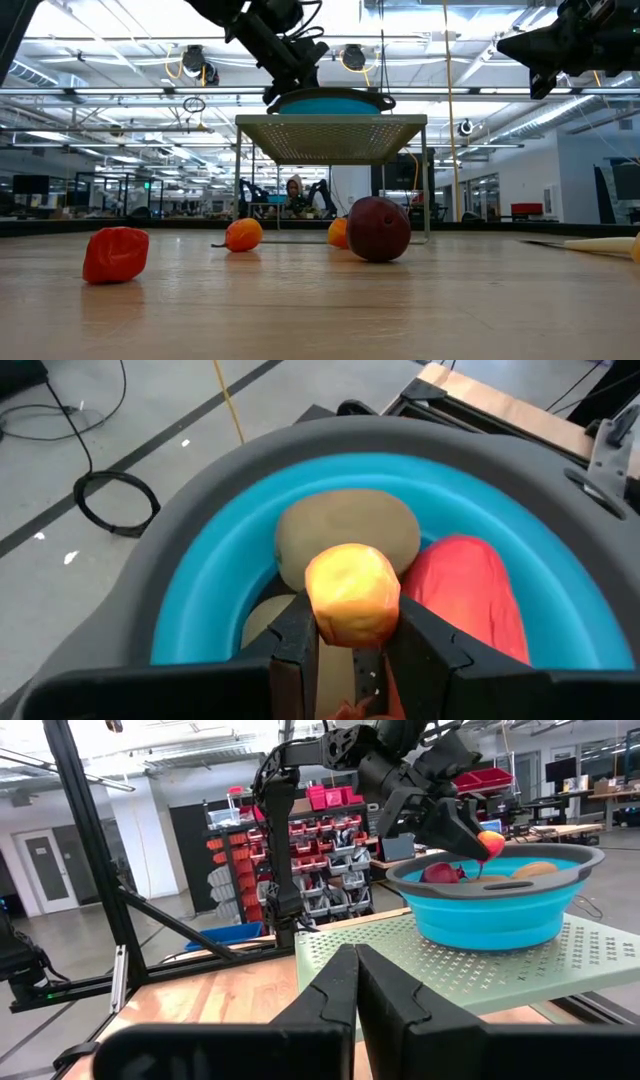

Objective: Pick & Place Fruit
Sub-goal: Put the peach into the blue strainer bowl on the shelf, then put the pomegranate into the blue strainer bowl on the shelf

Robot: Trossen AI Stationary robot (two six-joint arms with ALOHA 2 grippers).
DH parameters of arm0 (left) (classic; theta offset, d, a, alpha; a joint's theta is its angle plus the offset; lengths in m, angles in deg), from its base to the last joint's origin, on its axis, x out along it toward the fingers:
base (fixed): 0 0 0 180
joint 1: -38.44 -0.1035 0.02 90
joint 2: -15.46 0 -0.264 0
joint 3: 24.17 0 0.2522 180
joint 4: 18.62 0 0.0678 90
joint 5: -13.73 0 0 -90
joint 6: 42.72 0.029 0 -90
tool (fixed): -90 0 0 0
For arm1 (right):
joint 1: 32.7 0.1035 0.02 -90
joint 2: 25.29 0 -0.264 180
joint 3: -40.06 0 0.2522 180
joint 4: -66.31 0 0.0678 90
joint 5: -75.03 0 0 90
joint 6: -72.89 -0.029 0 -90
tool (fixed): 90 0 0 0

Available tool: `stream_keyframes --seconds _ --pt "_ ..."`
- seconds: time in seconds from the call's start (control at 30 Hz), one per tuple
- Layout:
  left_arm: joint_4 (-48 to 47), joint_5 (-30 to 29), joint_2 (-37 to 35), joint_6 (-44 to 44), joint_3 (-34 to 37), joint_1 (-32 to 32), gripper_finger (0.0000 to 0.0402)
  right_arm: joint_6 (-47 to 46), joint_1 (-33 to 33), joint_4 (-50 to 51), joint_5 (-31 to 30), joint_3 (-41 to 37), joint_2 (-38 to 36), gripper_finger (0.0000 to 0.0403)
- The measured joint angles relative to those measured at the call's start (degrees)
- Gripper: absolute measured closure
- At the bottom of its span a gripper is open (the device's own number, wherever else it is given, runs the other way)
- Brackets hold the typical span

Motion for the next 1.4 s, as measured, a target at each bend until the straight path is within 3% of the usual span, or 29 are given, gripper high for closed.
stream_keyframes --seconds 0.23,0.5,0.73,1.13,1.4 --pt "0.02 -0.04 0.00 0.15 0.00 -0.07 0.0302 0.00 0.00 -0.02 0.00 0.00 0.00 0.0403" --pt "-0.07 -1.96 0.00 0.15 0.00 -0.07 0.0195 0.00 0.00 -0.02 -0.02 0.00 0.00 0.0403" --pt "-0.04 -1.98 -2.15 1.57 0.00 -0.07 0.0150 0.00 0.00 -0.02 -0.01 0.00 0.00 0.0403" --pt "-0.30 -3.95 -13.11 -4.49 0.00 1.38 0.0152 0.00 0.00 0.00 0.15 0.00 0.00 0.0403" --pt "-0.18 -10.27 -20.79 -4.97 0.00 5.39 0.0182 0.01 0.00 0.00 0.15 0.00 0.02 0.0403"
